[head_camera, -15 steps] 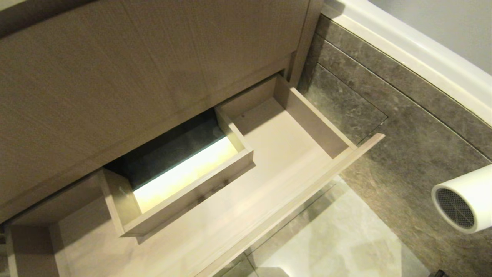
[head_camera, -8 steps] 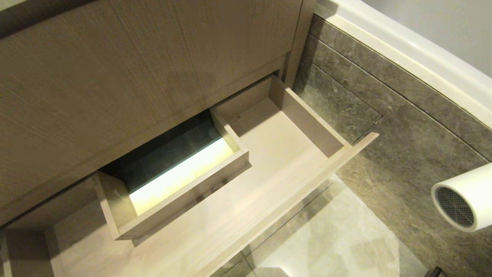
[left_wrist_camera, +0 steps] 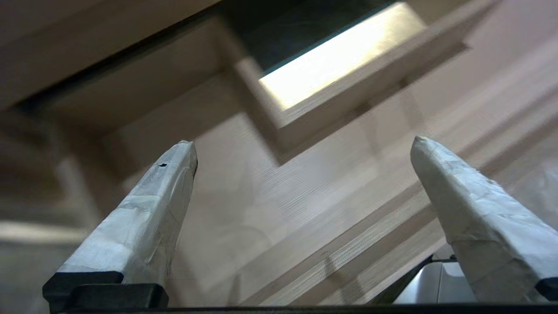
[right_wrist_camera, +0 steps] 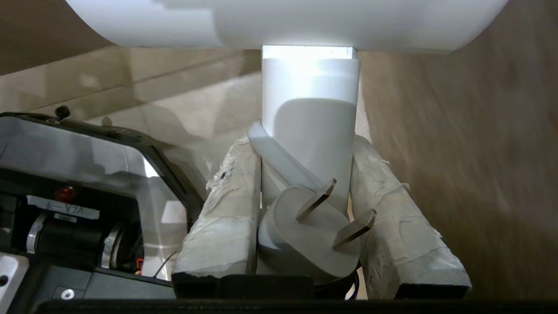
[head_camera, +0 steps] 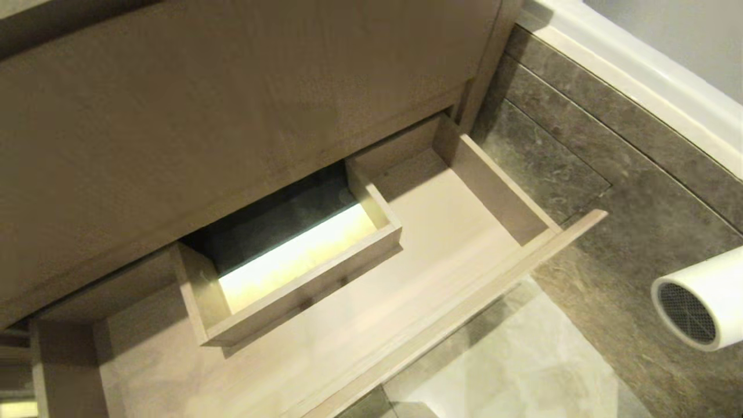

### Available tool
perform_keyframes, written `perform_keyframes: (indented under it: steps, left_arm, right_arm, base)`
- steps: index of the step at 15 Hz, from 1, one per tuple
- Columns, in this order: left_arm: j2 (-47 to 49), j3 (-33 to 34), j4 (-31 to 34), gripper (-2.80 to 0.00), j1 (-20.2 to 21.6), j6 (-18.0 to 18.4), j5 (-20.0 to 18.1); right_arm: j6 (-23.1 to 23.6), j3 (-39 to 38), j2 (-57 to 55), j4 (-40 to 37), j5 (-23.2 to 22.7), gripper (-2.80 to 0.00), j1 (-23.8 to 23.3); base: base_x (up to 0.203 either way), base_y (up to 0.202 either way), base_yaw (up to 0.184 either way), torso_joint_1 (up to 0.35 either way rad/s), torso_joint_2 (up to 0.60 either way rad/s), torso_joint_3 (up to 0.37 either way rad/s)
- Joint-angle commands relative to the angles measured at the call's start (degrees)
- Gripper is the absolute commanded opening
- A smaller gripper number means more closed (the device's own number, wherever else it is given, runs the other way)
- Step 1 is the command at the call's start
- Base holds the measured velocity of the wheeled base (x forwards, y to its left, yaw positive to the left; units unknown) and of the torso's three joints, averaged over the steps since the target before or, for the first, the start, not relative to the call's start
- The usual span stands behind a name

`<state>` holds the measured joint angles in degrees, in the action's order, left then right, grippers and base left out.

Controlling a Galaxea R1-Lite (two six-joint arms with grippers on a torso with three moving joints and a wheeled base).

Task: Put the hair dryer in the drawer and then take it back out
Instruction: Put it into the drawer

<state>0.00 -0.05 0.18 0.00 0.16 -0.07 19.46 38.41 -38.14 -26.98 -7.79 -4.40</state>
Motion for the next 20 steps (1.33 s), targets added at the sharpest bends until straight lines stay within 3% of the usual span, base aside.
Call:
perform_keyframes:
  steps: [1,11,20]
  left_arm:
    - [0.0,0.0,0.0,0.00,0.0,0.0,0.0]
    - [0.0,0.0,0.0,0.00,0.0,0.0,0.0]
    - [0.0,0.0,0.0,0.00,0.0,0.0,0.0]
  right_arm:
    - [0.1,0.0,-0.1,-0.2,0.0,-2.80,0.0]
    - [0.1,0.0,-0.1,-0.2,0.0,-2.80,0.0]
    - [-0.5,0.5,-0.3,-0.5,0.1,-2.80,-0.3]
  base:
    - [-0.004,-0.009,0.178,-0.002,0.01,0.002]
    - [0.000,-0.007,0.165,0.002,0.00,0.004]
    - [0.000,0.000,0.009,0.000,0.00,0.000]
